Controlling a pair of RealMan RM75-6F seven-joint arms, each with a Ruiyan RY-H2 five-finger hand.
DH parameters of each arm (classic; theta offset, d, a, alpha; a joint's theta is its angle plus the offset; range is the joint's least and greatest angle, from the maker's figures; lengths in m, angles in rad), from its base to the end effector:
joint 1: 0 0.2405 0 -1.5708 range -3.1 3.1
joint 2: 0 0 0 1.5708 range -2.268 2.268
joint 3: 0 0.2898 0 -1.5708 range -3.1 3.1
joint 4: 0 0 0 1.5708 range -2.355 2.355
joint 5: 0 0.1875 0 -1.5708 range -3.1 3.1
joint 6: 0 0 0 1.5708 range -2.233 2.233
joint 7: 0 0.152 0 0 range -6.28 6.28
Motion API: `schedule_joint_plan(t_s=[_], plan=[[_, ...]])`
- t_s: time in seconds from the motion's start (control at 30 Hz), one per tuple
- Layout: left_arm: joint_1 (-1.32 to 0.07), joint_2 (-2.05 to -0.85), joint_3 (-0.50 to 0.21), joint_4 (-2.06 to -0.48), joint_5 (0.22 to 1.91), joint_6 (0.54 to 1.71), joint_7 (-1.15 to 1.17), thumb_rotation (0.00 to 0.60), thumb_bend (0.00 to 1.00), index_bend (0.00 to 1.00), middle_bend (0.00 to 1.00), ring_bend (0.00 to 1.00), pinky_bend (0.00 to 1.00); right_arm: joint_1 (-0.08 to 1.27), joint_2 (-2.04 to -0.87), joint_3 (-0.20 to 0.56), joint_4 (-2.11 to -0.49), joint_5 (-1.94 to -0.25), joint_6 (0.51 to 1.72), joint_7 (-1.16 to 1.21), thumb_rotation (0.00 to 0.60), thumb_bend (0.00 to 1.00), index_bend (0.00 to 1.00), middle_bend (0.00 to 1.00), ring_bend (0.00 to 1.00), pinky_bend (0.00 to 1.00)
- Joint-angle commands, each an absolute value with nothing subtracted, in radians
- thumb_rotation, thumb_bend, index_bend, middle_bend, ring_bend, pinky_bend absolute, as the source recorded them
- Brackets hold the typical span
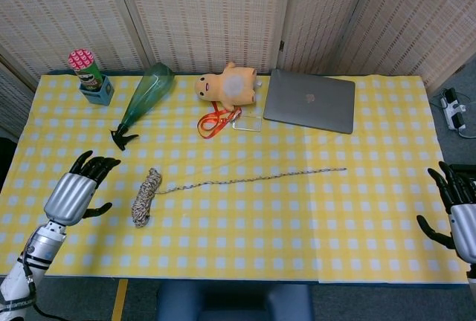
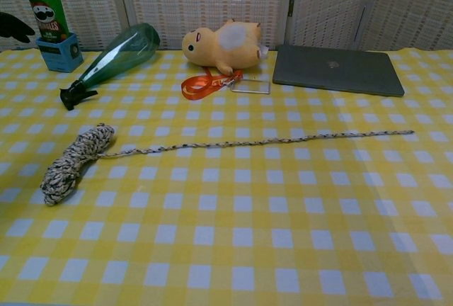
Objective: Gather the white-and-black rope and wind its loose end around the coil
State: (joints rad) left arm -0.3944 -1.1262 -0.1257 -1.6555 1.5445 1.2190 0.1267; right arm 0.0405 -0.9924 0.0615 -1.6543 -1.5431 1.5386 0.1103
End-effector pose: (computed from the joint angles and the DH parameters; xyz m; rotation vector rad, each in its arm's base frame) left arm -0.2490 0.2894 0.1598 -1.7469 -0.7172 -0.9752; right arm -0.3255 -0.1767 0.2397 1.3549 -0.8810 0.9614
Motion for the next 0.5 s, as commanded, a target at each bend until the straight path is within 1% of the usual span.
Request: schedule_joint_plan(t_s=[0.03,0.2,0.37,0.5], plan=[[-0.425,-1.150,-0.134,-1.692,1.507,1.174,0.178,0.600,0.20,0.15,0.22,0.18,0.12,0.040,-0.994,0.061,-1.653,-1.542,1.537,0.112,0.600,0.33,0.00,0.00,0.10,0.09],[-0.456,-1.202,-0.139,-1.735,1.431,1.126,0.307,0.600,0.20,0.09,0.18,0.13,0.10,0.038,-0.997,0.058,-1.646,-1.539,1.534,0.118,0.600,0.33,0.00,0.00,0.10,0.09],[-0.491,-1.275,-0.147,-1.742,1.368,1.102,0.403,0.600,0.18,0.00,0.10,0.07,0.04,0.036,-0.999,0.057,-1.639,-1.534,1.531,0.127,0.600,0.33,0.00,0.00,0.10,0.09],[-0.517,-1.317,-0.159,-1.751,1.339,1.091,0.426,0.600,0.17,0.00,0.07,0.05,0.01,0.036,-1.001,0.056,-1.636,-1.534,1.530,0.131,0.600,0.33,0.00,0.00,0.10,0.09]])
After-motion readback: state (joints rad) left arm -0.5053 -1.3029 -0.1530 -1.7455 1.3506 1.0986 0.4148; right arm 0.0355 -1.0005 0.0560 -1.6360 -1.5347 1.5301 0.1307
